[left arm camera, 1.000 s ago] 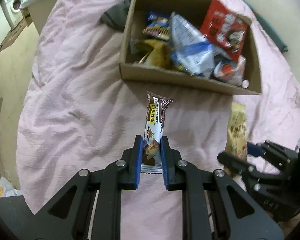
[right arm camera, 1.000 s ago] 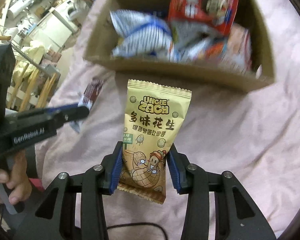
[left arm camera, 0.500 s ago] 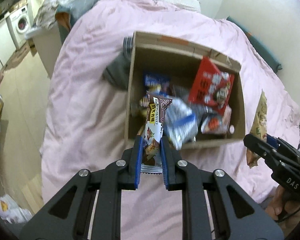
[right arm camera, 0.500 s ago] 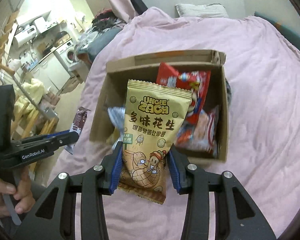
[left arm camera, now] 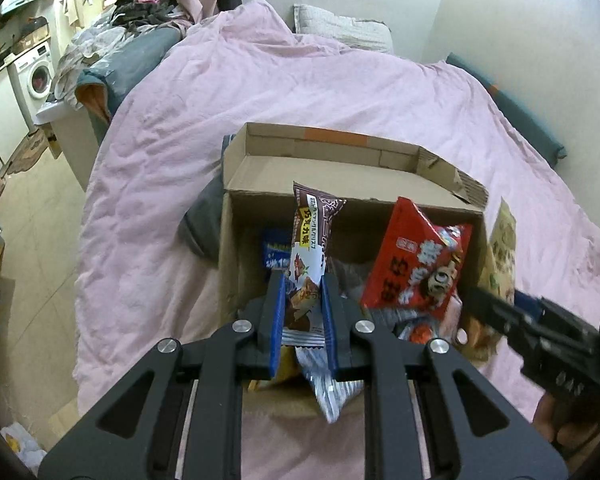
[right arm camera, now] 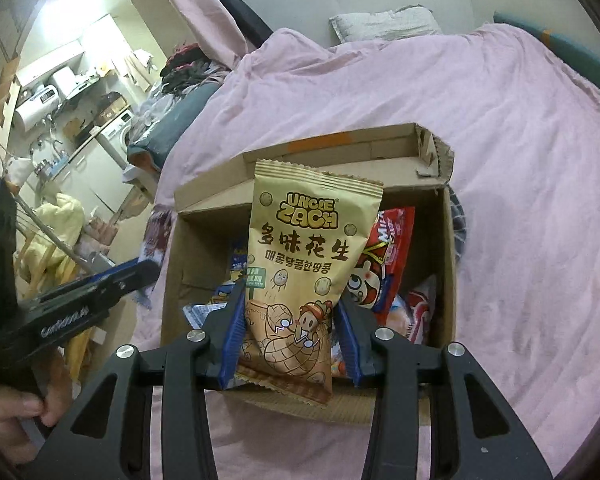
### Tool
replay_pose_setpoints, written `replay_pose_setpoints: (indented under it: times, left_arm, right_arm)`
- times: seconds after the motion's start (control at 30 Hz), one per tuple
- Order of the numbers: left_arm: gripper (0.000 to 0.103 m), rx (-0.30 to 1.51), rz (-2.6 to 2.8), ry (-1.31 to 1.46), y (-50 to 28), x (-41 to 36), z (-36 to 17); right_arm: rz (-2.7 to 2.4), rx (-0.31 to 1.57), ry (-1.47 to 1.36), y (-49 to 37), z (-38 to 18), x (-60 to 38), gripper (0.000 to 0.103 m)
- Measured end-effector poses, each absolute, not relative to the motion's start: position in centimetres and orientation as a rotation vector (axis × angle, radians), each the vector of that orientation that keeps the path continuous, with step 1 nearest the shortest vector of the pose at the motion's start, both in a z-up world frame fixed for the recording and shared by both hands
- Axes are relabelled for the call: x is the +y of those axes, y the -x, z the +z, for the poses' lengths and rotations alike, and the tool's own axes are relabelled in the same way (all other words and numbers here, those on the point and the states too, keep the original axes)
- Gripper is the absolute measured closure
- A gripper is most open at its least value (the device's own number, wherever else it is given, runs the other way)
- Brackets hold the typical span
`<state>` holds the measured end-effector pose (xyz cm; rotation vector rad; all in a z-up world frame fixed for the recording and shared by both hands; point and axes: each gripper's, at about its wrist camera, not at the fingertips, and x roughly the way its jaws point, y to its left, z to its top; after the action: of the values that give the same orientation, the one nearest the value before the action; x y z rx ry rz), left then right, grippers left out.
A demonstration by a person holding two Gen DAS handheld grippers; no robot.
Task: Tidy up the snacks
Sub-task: 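Carry the wafer bar and peanut packet into the box with both tools, then open both tools to drop the snacks into the box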
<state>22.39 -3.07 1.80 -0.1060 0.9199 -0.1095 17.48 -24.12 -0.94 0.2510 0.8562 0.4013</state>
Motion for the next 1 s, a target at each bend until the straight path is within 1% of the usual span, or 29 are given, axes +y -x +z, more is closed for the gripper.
replay_pose_setpoints:
  times: [0.13, 0.4, 0.6, 1.0]
  left_arm:
    - [0.089, 0.919, -0.113, 0.089, -23.5, -3.4, 0.1]
    - [0.088, 0.946, -0.114, 0.111, -24.5, -3.3, -1.6]
    - [0.088, 0.948, -0.106, 0.118, -24.9, -3.3, -2.1]
    - [0.087, 0.944, -0.087, 0.096, -24.8, -3.4, -2.4]
  right_arm:
    - [0.403, 0.892, -0.226, -18.0, -2.5, -23.7, 0.06]
    - [0.432, 0.942, -0.199, -19.3, -4.3, -22.1, 0.059]
    - [0.456, 0.954, -0.155, -19.3, -4.6, -21.0, 0.059]
    - [0.421, 0.989, -0.194, -19.7, -5.4, -22.3, 0.057]
